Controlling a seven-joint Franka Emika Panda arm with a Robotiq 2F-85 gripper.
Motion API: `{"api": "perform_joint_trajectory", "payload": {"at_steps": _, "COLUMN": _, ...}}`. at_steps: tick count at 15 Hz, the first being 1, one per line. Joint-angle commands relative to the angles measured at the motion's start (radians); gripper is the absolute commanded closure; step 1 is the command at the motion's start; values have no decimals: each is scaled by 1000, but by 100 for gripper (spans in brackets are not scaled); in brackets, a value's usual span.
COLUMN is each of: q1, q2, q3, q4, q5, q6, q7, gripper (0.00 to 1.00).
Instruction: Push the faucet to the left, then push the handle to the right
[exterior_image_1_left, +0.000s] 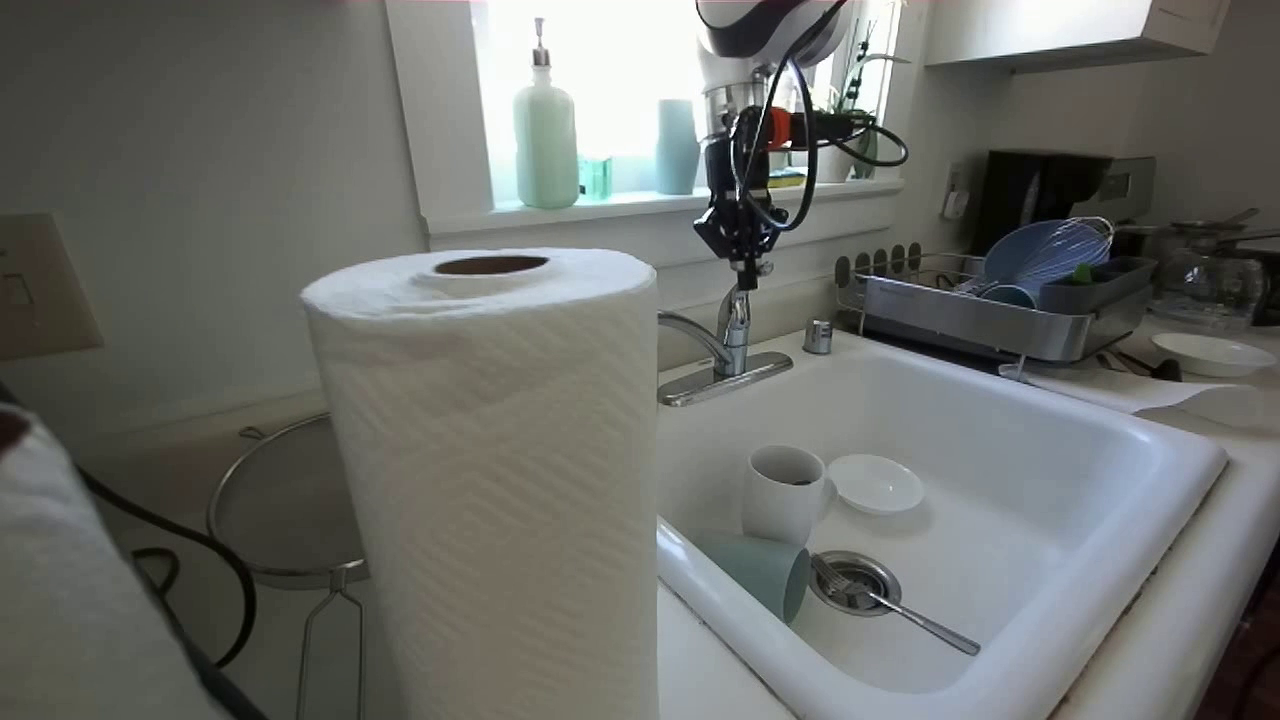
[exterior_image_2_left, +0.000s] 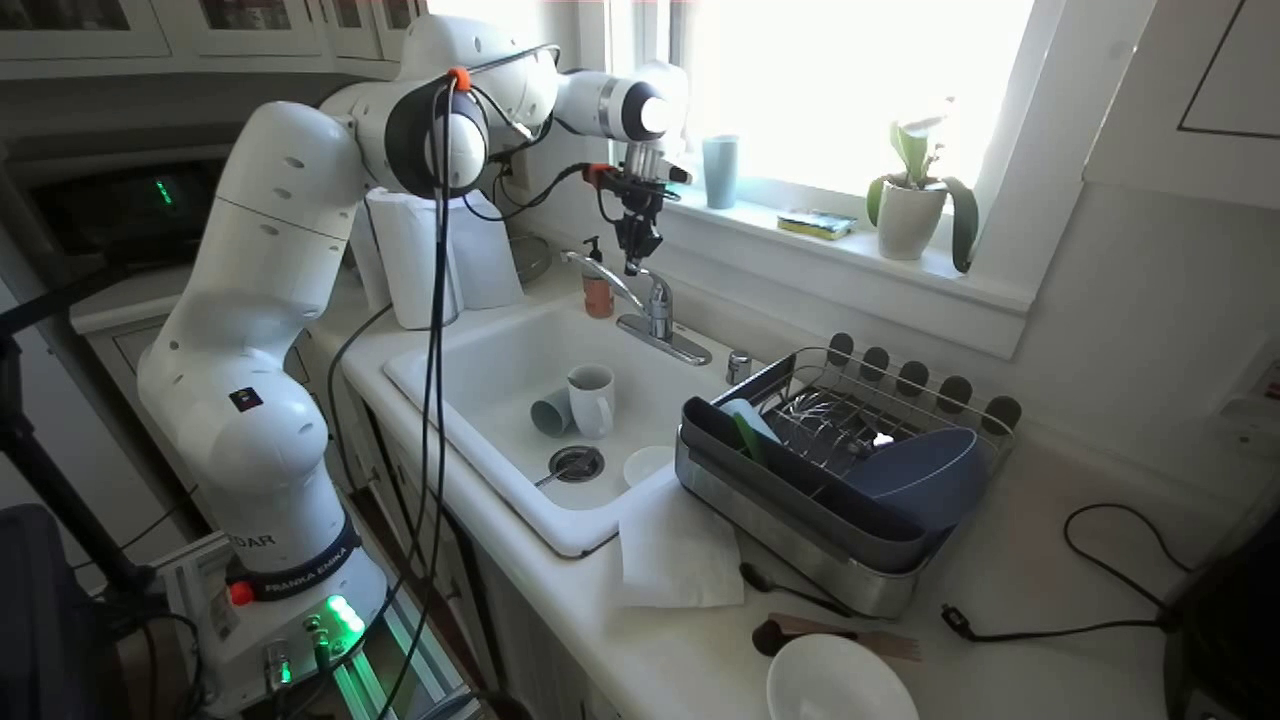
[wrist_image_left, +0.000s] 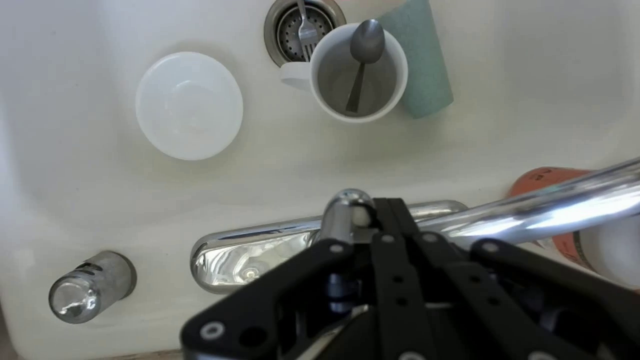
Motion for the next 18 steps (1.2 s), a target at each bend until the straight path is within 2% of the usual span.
{"api": "perform_joint_trajectory", "payload": {"at_steps": 1, "q1": -2, "q2": -28, "q3": -12, "q4": -67, "q5": -57, "q6": -18, "q7": -74, "gripper": 100}}
{"api": "perform_joint_trajectory", "payload": {"at_steps": 10, "q1": -15, "q2": -60, "q3": -30, "q4": -127, "q5": -161, "q6": 36, "q7": -185, "gripper": 100}}
{"api": "perform_joint_trajectory", "payload": {"at_steps": 18, "q1": -28, "q2": -84, "q3": -44, "q4": -187, "q5": -205, "q6": 174, "q7": -187, "gripper": 100}}
